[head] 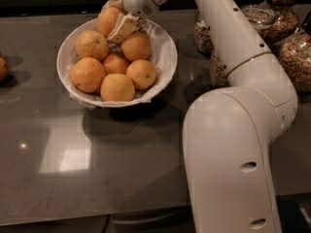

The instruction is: Pick orange from white bowl

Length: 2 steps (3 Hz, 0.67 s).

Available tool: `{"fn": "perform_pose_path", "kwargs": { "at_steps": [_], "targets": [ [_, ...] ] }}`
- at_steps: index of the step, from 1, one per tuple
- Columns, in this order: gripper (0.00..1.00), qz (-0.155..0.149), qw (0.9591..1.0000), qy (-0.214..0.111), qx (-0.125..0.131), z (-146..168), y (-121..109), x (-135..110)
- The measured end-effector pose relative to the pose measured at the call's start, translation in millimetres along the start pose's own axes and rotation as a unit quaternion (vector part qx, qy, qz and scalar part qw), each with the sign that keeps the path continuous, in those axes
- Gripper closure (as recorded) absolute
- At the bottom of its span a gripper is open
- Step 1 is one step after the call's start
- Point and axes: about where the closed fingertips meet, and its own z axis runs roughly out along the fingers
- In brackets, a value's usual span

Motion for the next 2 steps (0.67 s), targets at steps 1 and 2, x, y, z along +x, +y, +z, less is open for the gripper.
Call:
{"fn": "perform_pose_path", "kwargs": {
  "at_steps": [1, 2],
  "targets": [
    [1.00, -0.012, 0.9995, -0.026, 0.013, -22, -1, -17],
    [1.00, -0.023, 0.9992, -0.026, 0.021, -50, 6, -35]
  ]
}}
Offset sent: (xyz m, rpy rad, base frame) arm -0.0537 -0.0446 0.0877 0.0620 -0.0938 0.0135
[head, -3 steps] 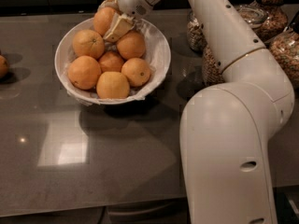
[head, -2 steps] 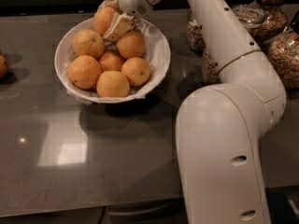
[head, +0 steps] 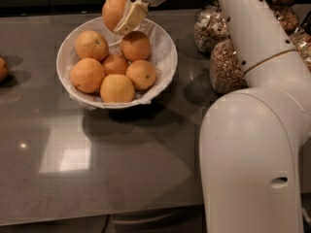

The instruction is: Pick orange from white bowl

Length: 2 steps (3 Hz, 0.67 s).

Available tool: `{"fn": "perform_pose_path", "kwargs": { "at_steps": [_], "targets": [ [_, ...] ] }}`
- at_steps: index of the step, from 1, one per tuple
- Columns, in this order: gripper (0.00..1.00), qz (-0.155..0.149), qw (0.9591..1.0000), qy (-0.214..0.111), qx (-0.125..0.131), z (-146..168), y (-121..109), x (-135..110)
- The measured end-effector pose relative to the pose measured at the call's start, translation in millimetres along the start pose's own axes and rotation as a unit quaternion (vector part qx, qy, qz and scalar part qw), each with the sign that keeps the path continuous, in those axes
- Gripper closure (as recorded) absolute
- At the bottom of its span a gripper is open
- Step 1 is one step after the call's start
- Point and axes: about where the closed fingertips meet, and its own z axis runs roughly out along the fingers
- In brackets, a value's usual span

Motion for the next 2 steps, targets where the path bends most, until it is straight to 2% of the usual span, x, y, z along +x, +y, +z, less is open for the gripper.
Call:
{"fn": "perform_pose_path", "kwargs": {
  "at_steps": [1, 2],
  "targets": [
    [1.00, -0.004, 0.9999, 0.002, -0.014, -15, 12, -16],
    [1.00, -0.006, 0.9993, -0.006, -0.038, -15, 34, -28]
  ]
}}
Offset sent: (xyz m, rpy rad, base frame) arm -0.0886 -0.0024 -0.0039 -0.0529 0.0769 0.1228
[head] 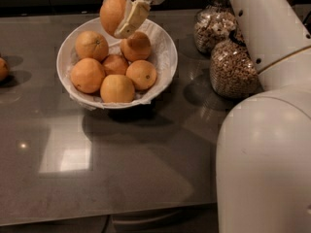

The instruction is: Pick orange from white bowl

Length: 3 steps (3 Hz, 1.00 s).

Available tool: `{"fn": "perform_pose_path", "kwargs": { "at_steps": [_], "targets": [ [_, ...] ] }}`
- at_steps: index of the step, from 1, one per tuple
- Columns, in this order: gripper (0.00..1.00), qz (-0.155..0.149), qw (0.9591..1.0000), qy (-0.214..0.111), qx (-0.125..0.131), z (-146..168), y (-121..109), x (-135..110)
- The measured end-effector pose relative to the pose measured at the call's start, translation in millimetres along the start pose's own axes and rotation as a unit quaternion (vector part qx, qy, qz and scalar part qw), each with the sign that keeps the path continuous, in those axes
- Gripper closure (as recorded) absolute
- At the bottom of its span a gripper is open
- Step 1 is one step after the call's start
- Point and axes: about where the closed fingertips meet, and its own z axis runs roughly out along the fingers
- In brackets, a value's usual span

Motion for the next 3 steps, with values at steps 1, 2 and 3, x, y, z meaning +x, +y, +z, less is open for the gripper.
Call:
{"fn": "perform_pose_path", "kwargs": {
  "at_steps": [1, 2, 3],
  "targets": [
    [1.00, -0.013, 0.9997, -0.011, 0.016, -12, 25, -16],
    [1.00, -0.014, 0.9973, -0.009, 0.071, -43, 52, -38],
    [1.00, 0.010, 0.9981, 0.005, 0.061, -35, 71, -15]
  ]
}}
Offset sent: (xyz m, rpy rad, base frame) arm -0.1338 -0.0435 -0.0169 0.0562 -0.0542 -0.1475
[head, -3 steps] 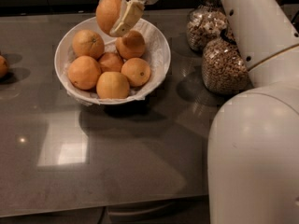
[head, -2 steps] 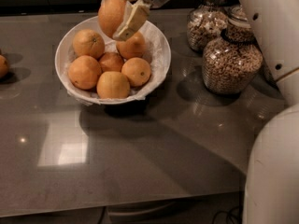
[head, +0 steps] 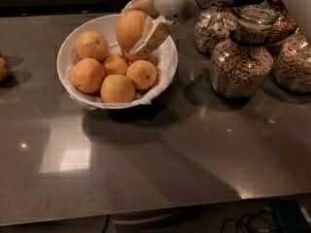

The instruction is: Pick orange from white bowl

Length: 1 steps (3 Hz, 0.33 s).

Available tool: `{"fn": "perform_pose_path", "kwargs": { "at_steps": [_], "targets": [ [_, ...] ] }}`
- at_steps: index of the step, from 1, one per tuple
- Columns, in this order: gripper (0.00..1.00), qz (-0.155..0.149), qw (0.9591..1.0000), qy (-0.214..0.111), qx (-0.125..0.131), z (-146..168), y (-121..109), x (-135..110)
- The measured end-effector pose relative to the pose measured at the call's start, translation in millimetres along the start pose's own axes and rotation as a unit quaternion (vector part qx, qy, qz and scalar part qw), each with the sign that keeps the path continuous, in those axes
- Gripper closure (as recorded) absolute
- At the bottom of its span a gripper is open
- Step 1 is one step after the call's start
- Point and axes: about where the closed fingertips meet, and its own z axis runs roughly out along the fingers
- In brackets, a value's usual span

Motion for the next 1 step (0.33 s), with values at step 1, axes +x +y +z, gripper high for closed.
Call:
{"fn": "perform_pose_path", "kwargs": {
  "at_steps": [1],
  "targets": [
    [1.00, 0.000, 1.0000, 0.000, -0.001, 0.7, 0.5, 0.3]
  ]
}}
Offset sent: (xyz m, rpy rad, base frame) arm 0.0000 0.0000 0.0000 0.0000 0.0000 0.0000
